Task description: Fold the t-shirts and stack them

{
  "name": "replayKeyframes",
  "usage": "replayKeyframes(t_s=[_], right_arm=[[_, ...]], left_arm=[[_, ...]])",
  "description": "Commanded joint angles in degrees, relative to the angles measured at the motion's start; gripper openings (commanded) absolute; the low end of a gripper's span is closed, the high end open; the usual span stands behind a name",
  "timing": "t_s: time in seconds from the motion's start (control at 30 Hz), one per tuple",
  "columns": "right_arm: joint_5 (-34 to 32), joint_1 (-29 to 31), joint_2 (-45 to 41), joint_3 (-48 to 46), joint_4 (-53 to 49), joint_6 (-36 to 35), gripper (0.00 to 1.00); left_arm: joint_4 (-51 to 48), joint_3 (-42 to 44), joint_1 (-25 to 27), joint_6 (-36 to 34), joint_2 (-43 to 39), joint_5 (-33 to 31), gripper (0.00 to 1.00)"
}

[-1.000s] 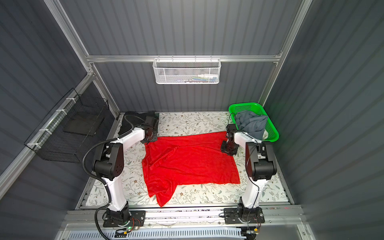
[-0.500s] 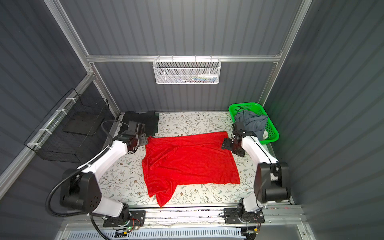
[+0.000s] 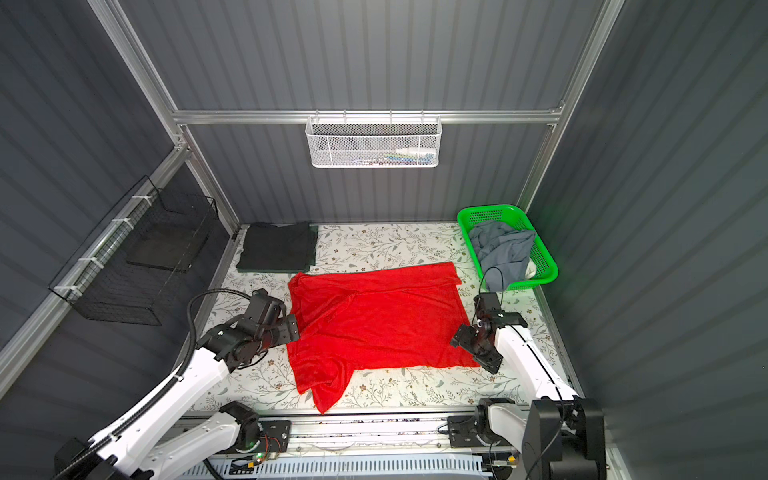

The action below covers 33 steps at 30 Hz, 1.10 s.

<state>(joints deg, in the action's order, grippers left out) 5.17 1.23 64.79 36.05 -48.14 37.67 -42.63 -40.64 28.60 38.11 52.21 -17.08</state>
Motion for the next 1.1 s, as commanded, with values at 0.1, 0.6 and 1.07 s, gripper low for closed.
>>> replayKeyframes(t_s=[0.1,0.6,1.07], right_arm=[[0.64,-0.35,3.66,-4.17,4.44,4.72,0.83],[-1.41,-0.31,0.57,-6.47,5.24,6.18,0.50],[-5.95,2.49,5.19,-3.88,6.06,4.48,0.05]], left_arm=[[-3.05,7.21,3.82,7.70,-2.78,5.58,0.85],[-1.81,14.51,19.54,19.67,-2.50,7.35,0.58],[0.68,9.46,23.92,17.50,8.50,5.50,0.00]])
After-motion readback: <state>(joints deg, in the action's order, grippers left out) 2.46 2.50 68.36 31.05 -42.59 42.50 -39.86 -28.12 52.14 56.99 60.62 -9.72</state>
